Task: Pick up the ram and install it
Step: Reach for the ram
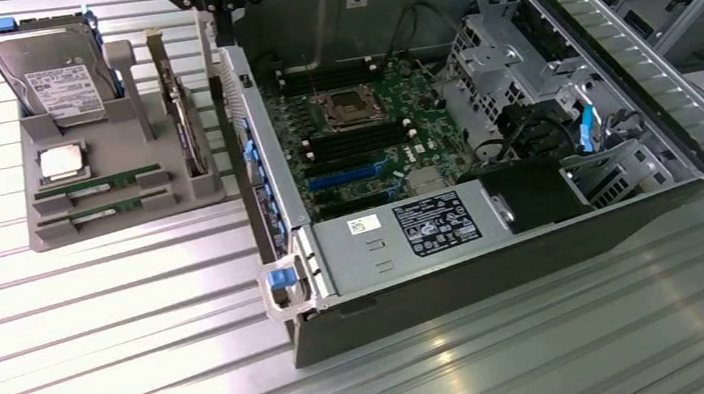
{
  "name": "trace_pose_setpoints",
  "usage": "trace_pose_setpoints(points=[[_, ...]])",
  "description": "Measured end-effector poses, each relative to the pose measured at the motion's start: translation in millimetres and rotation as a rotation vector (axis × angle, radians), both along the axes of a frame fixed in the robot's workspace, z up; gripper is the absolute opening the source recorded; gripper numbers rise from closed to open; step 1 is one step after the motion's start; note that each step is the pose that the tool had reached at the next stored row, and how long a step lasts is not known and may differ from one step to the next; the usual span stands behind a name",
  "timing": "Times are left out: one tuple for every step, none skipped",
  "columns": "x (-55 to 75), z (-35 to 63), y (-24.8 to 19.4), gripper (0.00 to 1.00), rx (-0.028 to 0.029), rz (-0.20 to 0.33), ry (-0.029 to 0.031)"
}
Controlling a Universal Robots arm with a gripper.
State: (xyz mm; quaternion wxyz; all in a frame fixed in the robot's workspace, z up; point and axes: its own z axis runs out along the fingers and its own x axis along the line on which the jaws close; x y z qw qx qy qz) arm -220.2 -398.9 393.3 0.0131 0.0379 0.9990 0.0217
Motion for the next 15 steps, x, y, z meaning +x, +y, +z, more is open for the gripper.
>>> trace_pose_setpoints(points=[[-1.4, 0.0, 0.0, 0.11, 0.0001, 0.000, 0.0000], [-2.9, 0.0, 0.0, 0.11, 0.0000, 0.000, 0.0000], [-3.9, 0.0, 0.0, 0.11, 0.0000, 0.000, 0.0000], [-5.1, 0.0, 0.0, 0.11, 0.0001, 0.000, -0.0001], [-6.9, 0.0, 0.0, 0.11, 0.0001, 0.000, 0.0000], [-8.3, 0.0, 0.0, 0.11, 0.0000, 0.000, 0.0000], [-10.2, 0.0, 0.0, 0.11, 0.0000, 0.000, 0.0001], [-12.3, 0.0, 0.0, 0.11, 0.0000, 0.000, 0.0000], [-15.0, 0.0, 0.0, 0.11, 0.0000, 0.000, 0.0000], [-16.7, 0.0, 0.0, 0.11, 0.0001, 0.000, 0.0000], [-17.8, 0.0, 0.0, 0.11, 0.0000, 0.000, 0.0000], [-18.8, 0.0, 0.0, 0.11, 0.0000, 0.000, 0.0000], [-20.1, 0.0, 0.0, 0.11, 0.0000, 0.000, 0.0000], [-21.4, 0.0, 0.0, 0.11, 0.0000, 0.000, 0.0000], [-22.8, 0.0, 0.0, 0.11, 0.0000, 0.000, 0.0000]])
